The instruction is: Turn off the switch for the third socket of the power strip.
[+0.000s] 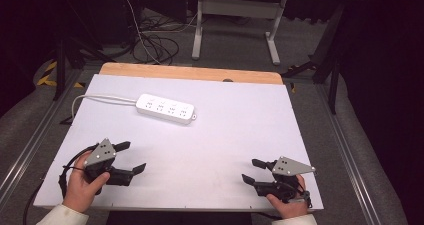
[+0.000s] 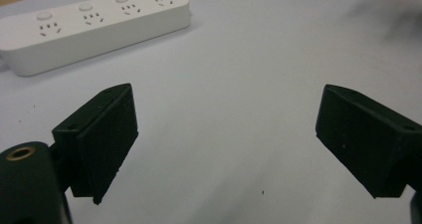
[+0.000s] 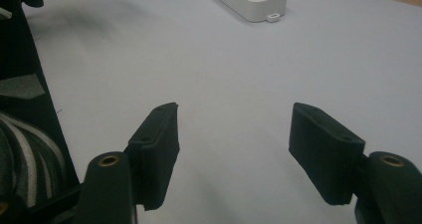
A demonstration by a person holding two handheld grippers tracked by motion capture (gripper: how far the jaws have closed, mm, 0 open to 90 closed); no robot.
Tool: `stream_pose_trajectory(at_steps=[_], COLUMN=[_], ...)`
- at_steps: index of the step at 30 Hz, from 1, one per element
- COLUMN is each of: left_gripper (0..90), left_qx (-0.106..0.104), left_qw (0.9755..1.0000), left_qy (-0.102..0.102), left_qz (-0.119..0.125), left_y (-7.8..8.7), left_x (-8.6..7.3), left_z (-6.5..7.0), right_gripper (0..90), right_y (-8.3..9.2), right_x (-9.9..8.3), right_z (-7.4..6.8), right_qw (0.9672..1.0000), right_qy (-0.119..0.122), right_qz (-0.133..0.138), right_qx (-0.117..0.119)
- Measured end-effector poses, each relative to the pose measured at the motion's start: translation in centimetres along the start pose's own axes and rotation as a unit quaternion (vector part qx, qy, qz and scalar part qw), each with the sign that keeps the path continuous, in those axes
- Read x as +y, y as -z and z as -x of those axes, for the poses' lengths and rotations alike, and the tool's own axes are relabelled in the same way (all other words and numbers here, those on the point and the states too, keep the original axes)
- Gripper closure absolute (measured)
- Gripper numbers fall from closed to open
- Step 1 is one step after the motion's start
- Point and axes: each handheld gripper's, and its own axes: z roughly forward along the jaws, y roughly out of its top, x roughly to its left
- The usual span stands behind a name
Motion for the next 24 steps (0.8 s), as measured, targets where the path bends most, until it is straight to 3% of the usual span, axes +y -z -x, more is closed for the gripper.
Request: stream_pose_trajectory(at_steps=[3, 5, 8, 10, 13, 18, 19, 21, 24], left_gripper=[10.1, 10.2, 10.5, 10.4, 10.5, 10.5, 10.4, 10.0, 10.0], left_qx=[-0.003, 0.012, 0.012, 0.016, 0.032, 0.039, 0.046, 0.039, 0.028], left_qw=[0.9999, 0.9998, 0.9993, 0.9990, 0.9991, 0.9991, 0.9988, 0.9992, 0.9988], left_qy=[0.002, 0.002, 0.028, 0.032, 0.014, -0.001, -0.011, 0.001, 0.040], left_qz=[0.016, 0.013, 0.020, 0.027, 0.023, 0.016, 0.014, 0.009, -0.006], left_y=[0.3, 0.5, 0.9, 1.1, 0.9, 0.7, 0.7, 0.7, 0.7], left_x=[-1.3, -2.1, -2.7, -2.7, -2.5, -2.2, -2.2, -2.2, -2.0], left_z=[-0.2, -0.5, -0.8, -0.7, -0.7, -0.3, -0.3, -0.3, -0.3], right_gripper=[36.5, 36.4, 36.4, 36.7, 37.5, 37.0, 36.9, 36.6, 36.4], right_y=[0.1, 0.1, 0.1, 0.1, 0.1, 0.1, 0.1, 0.1, 0.0], right_x=[0.0, 0.0, 0.0, 0.0, -0.1, -0.1, -0.1, -0.1, -0.1], right_z=[0.0, 0.0, 0.0, 0.1, 0.2, 0.2, 0.2, 0.2, 0.2], right_qw=[1.0000, 1.0000, 1.0000, 1.0000, 1.0000, 0.9999, 0.9999, 0.9999, 0.9999], right_qy=[-0.001, 0.000, 0.001, 0.001, 0.002, 0.004, 0.004, 0.005, 0.003], right_qz=[0.001, 0.001, 0.002, 0.004, 0.006, 0.007, 0.007, 0.005, 0.002], right_qx=[-0.001, -0.002, 0.000, 0.002, -0.001, -0.007, -0.008, -0.010, -0.013])
